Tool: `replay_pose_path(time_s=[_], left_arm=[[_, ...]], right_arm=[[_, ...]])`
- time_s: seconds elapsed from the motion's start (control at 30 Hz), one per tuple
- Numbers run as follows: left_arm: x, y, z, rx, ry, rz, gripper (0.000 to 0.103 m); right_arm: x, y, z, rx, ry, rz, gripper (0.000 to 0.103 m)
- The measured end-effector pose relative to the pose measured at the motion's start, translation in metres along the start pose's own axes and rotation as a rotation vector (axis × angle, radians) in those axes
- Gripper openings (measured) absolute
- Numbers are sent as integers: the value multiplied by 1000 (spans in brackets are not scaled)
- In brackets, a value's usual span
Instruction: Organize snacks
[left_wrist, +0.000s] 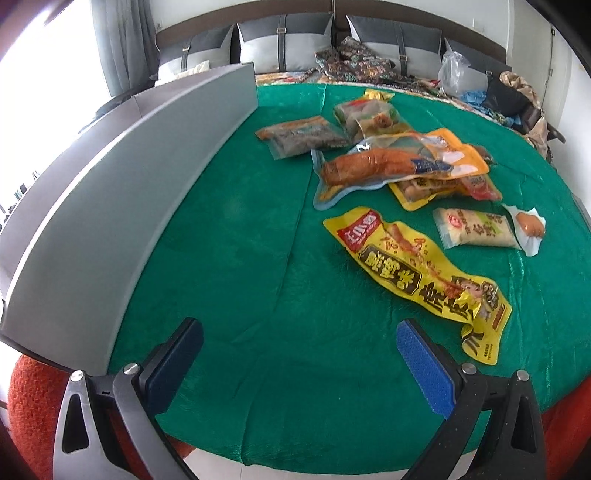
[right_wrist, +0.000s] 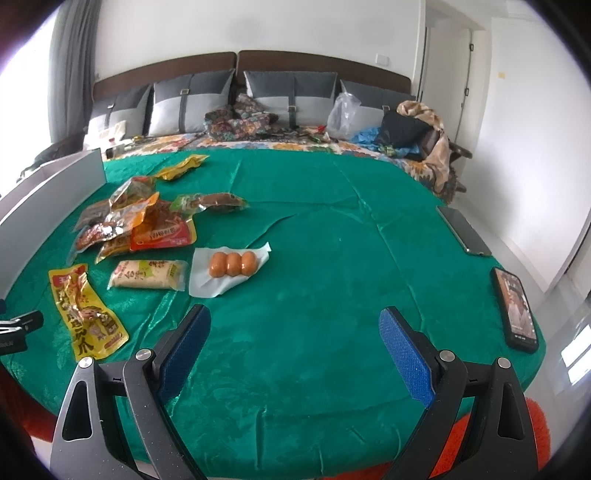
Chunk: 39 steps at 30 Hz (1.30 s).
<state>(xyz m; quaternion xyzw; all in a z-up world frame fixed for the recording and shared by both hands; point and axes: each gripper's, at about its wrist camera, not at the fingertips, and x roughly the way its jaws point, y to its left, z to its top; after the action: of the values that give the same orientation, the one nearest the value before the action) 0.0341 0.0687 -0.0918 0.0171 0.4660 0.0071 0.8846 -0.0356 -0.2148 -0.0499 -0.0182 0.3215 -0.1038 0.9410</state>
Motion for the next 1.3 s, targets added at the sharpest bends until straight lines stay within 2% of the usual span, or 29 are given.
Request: replay_pose_path(time_s=[0.37,0.67,0.9,1.3], left_arm=[[20,-2,-1,13,68,-10,103],[25,5,1,-11,83,-44,103],[26,4,2,13,83,-60,103],[26,3,3,50,63,-85,103]], right_arm=[[15,0,-6,3,72,7,95],[49,-15,-17,80,224,45,95],[63,-14,-25,75,289,46,95],[61,-14,-27,78,274,52,95]])
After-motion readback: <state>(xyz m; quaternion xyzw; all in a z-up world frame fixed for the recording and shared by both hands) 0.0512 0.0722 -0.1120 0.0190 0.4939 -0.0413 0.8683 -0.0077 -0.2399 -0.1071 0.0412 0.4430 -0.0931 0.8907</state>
